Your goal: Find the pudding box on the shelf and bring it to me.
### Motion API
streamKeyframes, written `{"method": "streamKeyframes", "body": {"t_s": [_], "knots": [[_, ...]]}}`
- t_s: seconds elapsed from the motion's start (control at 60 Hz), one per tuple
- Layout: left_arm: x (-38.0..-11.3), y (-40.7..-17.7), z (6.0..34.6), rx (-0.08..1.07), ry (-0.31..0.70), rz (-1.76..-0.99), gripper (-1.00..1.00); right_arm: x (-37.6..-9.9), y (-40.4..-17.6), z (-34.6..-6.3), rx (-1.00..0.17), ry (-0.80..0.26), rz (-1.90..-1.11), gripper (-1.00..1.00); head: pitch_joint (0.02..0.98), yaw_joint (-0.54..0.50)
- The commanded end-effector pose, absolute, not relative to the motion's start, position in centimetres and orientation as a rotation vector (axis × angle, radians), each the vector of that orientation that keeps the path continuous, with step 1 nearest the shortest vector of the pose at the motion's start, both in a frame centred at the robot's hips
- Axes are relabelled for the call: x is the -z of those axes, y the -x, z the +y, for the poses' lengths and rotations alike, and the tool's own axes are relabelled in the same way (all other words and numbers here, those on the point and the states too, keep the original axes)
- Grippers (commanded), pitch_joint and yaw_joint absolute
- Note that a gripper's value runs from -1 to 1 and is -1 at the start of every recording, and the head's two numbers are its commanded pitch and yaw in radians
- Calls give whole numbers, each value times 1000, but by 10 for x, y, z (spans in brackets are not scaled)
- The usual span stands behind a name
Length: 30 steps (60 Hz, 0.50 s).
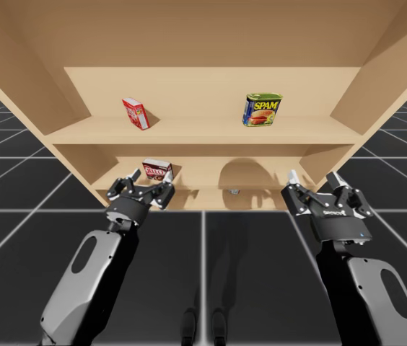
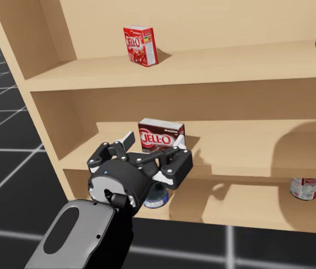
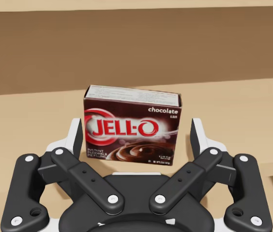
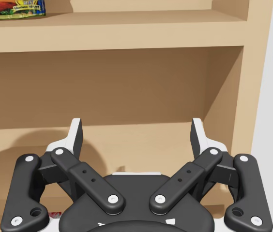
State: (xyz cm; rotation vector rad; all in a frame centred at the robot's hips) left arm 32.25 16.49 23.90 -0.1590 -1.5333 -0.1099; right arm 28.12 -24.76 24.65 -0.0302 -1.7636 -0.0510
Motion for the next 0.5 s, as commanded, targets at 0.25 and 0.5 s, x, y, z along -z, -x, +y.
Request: {"method": "streamKeyframes", "body": {"t_s": [0.25,0.5], "knots": [[-233,-353,155,91,112,-1520,-1000,-247,-282,-251,61,30,-1760,-1000,572,252],[-227,-370,151,73,97,-1509,-1000,-246,-282,-252,60,30,-1756,-1000,576,251]]}}
